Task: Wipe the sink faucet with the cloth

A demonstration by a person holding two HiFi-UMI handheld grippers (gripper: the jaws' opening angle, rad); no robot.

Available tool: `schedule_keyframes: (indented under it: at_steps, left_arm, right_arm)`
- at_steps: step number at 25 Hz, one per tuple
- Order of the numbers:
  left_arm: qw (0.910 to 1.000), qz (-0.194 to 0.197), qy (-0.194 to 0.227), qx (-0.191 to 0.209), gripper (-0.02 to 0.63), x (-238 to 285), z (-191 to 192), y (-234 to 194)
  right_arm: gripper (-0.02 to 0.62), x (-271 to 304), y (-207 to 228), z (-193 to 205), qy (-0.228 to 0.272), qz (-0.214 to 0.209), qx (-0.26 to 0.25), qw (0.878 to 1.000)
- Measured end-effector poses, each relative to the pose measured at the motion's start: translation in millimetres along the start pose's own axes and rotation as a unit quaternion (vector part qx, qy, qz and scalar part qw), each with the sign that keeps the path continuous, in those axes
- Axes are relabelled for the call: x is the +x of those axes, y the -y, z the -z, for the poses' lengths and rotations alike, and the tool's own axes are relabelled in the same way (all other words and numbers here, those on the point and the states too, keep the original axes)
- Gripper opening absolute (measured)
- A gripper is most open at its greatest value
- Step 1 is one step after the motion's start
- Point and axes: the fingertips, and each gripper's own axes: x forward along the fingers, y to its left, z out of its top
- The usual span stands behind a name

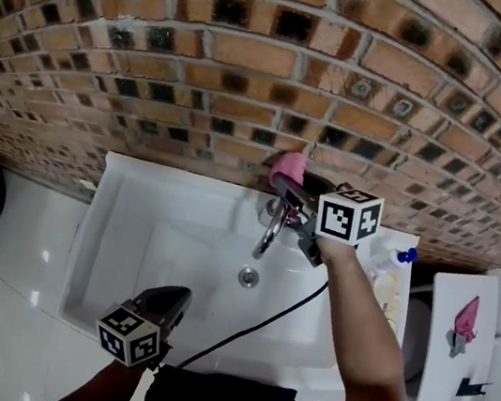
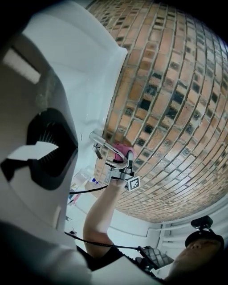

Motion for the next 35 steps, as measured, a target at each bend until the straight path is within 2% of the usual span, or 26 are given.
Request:
schedule_keyframes:
  at_steps: [7, 14, 21, 29, 35]
  left_arm:
    - [0.9999, 0.002, 0.009, 0.003, 0.006, -17, 4, -1]
    - [0.9998, 0.010, 0.014, 0.014, 0.006, -30, 8, 1]
    - [0.9994, 0.020, 0.013, 0.024, 0.006, -36, 9, -1]
    - [0.9981, 0.046, -0.002, 0.041, 0.006, -39, 15, 2]
    - [0.9965, 0.059, -0.015, 0.058, 0.006, -45, 14, -2]
  right_arm:
    - [0.107, -6, -25, -4, -0.013, 0.028, -0.102, 0.994]
    - [0.109, -17, -55, -3, -0.014, 0.056, -0.192, 0.980]
    - [0.107, -29, -78, 1, 0.027, 0.071, -0.232, 0.970]
    - [0.108, -36, -111, 20, 0.016, 0.077, -0.275, 0.958]
    - [0.109, -40, -121, 32, 0.028, 0.096, -0.269, 0.958]
